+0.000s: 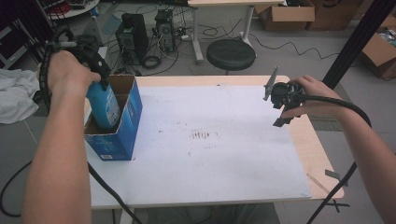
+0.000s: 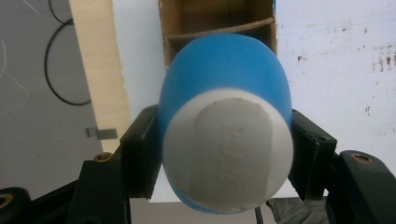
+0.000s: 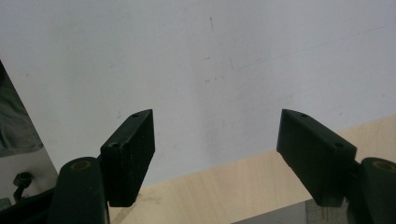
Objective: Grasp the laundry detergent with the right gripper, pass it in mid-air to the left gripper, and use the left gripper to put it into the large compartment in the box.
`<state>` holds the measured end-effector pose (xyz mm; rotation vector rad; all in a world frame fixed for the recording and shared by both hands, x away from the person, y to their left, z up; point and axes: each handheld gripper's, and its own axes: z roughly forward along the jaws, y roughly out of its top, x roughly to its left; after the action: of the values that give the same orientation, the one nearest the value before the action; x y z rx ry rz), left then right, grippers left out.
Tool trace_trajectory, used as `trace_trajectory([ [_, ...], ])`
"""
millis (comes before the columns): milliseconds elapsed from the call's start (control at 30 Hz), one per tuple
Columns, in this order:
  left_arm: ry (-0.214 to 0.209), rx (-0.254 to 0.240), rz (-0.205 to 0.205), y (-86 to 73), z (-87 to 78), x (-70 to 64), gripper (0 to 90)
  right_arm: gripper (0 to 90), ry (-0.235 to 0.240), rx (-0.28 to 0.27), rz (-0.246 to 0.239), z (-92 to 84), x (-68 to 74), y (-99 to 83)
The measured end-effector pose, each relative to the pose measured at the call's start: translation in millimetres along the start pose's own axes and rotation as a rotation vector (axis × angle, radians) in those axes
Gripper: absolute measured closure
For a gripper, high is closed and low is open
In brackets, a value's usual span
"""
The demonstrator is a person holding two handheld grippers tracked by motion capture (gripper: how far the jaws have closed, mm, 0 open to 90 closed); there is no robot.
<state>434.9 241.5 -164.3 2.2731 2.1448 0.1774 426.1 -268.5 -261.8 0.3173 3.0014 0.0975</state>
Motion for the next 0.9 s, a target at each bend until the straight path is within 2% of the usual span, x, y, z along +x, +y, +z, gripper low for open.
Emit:
trace_trajectory([
  [267, -0.018, 0.033, 0.006, -0.7, 31.7, -0.6, 38.7, 28.0, 0.001, 0.014, -0.002, -1.5, 0.7, -0.4],
  [700, -0.033, 0.065, 0.001, -3.8, 63.2, -2.0, 38.7, 28.0, -0.003, 0.011, 0.008, -3.0, 0.9, -3.7],
  [900, -0.031, 0.087, 0.011, -4.2, 77.3, -5.0, 38.7, 28.0, -0.001, 0.011, 0.005, -2.4, 1.3, -3.4],
])
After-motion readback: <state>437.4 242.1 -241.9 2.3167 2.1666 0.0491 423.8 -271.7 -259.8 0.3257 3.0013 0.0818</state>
